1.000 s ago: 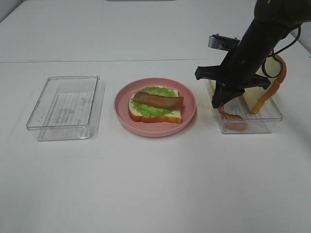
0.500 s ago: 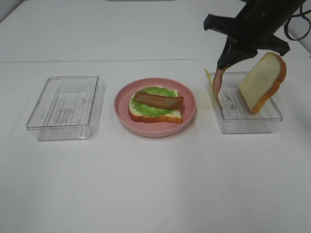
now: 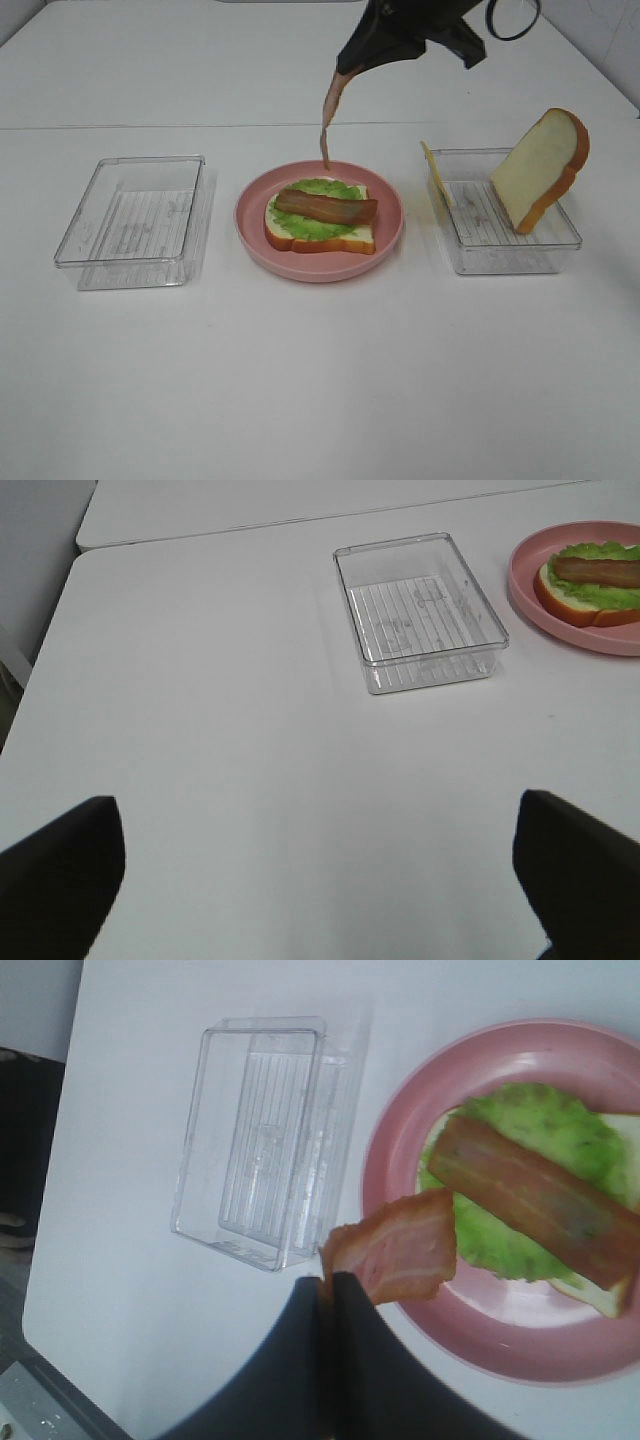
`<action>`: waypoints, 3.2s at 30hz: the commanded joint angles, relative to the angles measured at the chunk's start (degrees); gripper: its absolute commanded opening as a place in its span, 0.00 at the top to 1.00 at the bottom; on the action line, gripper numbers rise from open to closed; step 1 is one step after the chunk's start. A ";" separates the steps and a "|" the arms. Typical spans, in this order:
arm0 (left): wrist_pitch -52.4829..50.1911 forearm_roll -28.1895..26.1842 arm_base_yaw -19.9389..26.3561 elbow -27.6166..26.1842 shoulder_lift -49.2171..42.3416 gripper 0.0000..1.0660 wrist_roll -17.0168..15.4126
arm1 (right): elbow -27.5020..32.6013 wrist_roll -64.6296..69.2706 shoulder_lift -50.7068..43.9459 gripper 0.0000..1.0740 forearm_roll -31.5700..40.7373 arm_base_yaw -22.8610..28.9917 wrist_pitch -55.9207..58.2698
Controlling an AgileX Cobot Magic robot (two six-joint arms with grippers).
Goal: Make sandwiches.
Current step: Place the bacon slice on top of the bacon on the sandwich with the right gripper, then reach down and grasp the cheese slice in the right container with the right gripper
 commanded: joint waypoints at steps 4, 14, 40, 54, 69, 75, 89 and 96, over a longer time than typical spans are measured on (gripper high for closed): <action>-0.86 -0.17 -0.23 0.11 -1.15 0.08 -0.29 | -5.96 -1.15 6.19 1.00 1.78 2.18 0.34; -0.86 -0.17 -0.23 0.11 -1.15 0.08 -0.29 | -12.89 -1.38 16.33 1.00 3.95 5.33 1.83; -0.86 -0.17 -0.23 0.11 -1.15 0.08 -0.23 | -13.29 2.46 20.05 1.00 -21.72 4.47 -1.15; -0.86 -0.17 -0.23 0.11 -1.15 0.08 -0.23 | -13.29 3.44 20.05 0.74 -24.75 4.53 -1.49; -0.86 -0.17 -0.23 0.11 -1.15 0.08 -0.23 | -13.29 5.90 15.76 0.17 -27.67 4.64 -0.57; -0.86 -0.17 -0.23 0.11 -1.15 0.08 -0.23 | -13.64 13.41 13.81 0.17 -35.47 4.07 3.72; -0.86 -0.17 -0.23 0.11 -1.15 0.08 -0.23 | -18.74 12.78 17.36 0.18 -34.55 -6.19 11.23; -0.86 -0.17 -0.23 0.11 -1.15 0.08 -0.23 | -20.45 11.75 20.23 0.18 -32.60 -6.59 10.89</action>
